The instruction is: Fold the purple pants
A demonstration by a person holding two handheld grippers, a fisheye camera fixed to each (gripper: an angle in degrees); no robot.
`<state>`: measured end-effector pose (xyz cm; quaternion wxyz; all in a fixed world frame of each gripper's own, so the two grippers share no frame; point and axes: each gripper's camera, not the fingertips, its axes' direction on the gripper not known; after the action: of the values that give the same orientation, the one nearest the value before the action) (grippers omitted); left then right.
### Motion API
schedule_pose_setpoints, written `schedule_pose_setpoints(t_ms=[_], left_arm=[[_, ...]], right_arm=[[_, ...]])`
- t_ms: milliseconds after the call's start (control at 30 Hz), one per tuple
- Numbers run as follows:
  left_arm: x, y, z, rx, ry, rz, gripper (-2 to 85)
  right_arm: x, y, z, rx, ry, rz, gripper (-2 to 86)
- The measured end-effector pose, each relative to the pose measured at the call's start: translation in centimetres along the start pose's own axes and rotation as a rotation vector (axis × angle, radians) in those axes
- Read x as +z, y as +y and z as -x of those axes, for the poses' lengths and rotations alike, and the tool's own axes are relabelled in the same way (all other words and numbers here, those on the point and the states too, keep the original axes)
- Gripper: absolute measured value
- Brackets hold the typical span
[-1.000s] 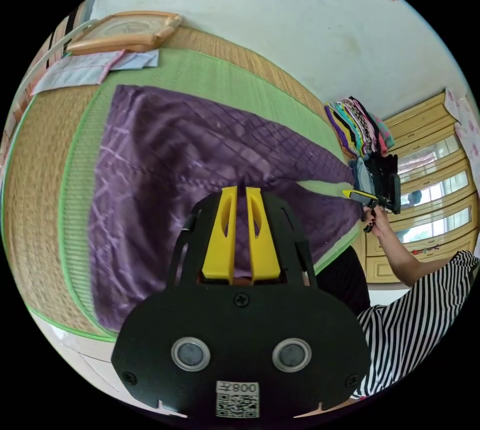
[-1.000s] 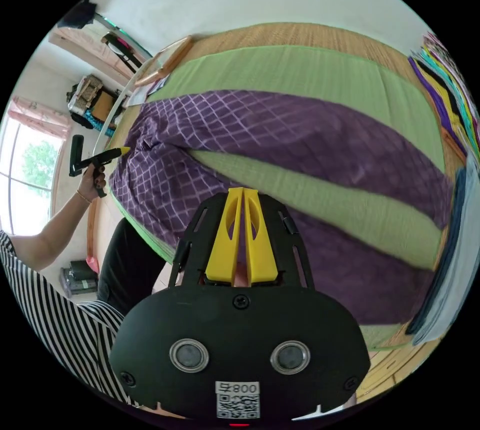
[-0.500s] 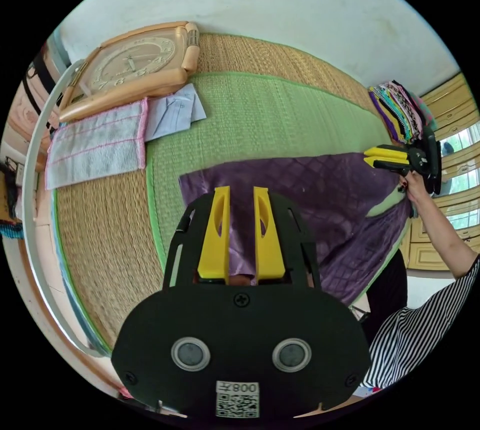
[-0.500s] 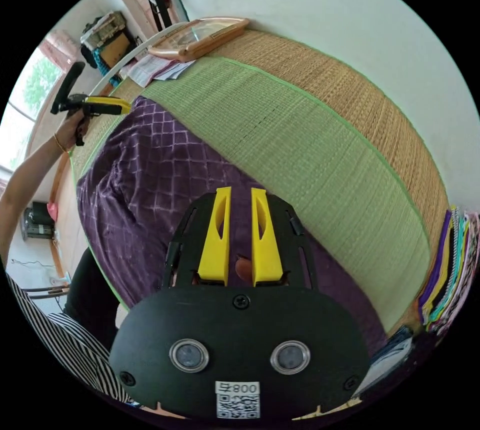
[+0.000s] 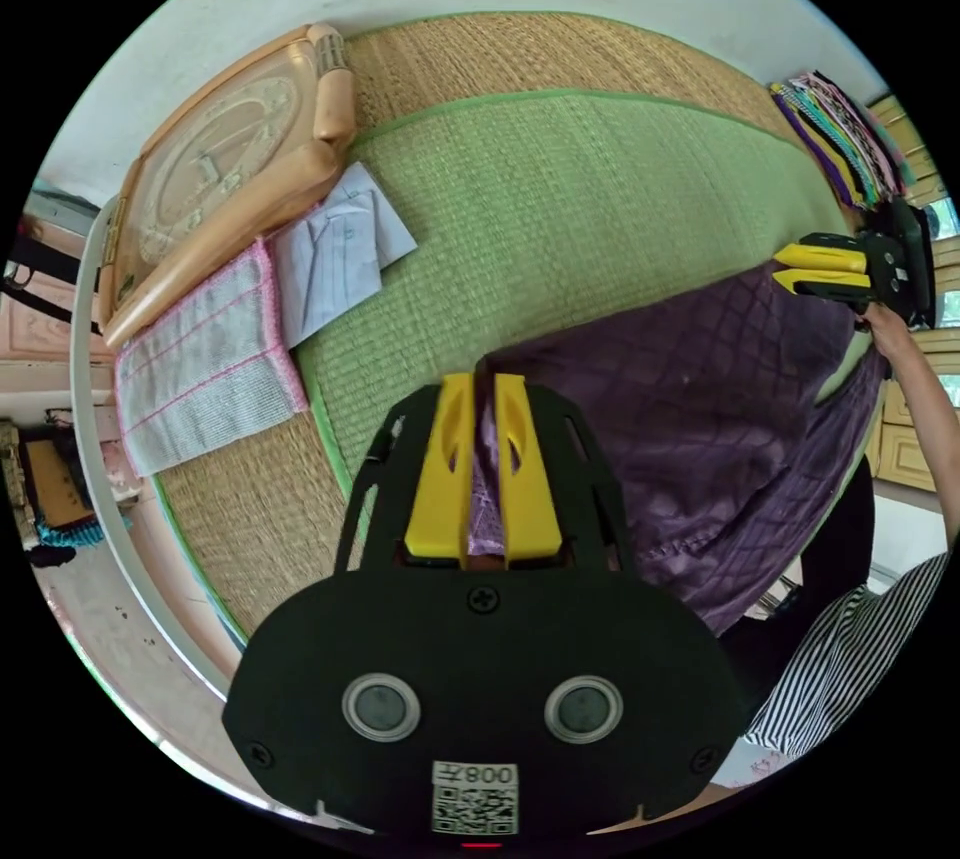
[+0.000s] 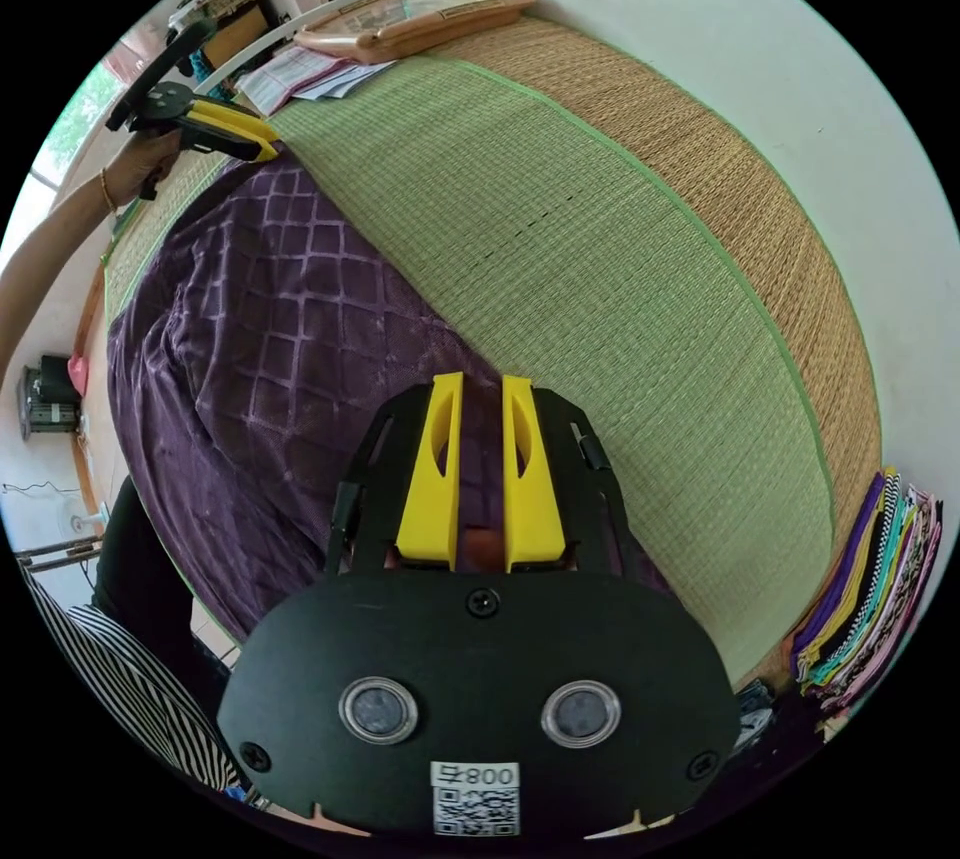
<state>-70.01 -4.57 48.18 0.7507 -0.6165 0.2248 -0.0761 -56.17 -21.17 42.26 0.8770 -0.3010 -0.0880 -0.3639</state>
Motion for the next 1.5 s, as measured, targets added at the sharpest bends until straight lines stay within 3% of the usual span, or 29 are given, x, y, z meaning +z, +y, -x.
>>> schedule_pose_setpoints(t_ms=[433,800,1067,1500], left_arm=[[-4.1,8.2,0.0,0.011,-0.048,-0.157,2.3],[-5.8,21.2,-2.2,0.057,-0.035,-0.269,1.9],[1.5,31.4,-2.5,-0.064,0.043,-0.173,1.4],[10.2,37.9,-1.3,-0.156,0.073,-0.118,1.1]], right_arm=[[-12.0,2.9,1.4,0.057,-0.039,-0.048,0.5],[-22.7,13.5,9.7,0.030,-0.055,-0.154,0.3],[-22.3,19.6,17.2,0.006,-0.117,-0.092,0.3],[-19.1,23.4,24.1,0.031,-0.128,0.005,0.4]])
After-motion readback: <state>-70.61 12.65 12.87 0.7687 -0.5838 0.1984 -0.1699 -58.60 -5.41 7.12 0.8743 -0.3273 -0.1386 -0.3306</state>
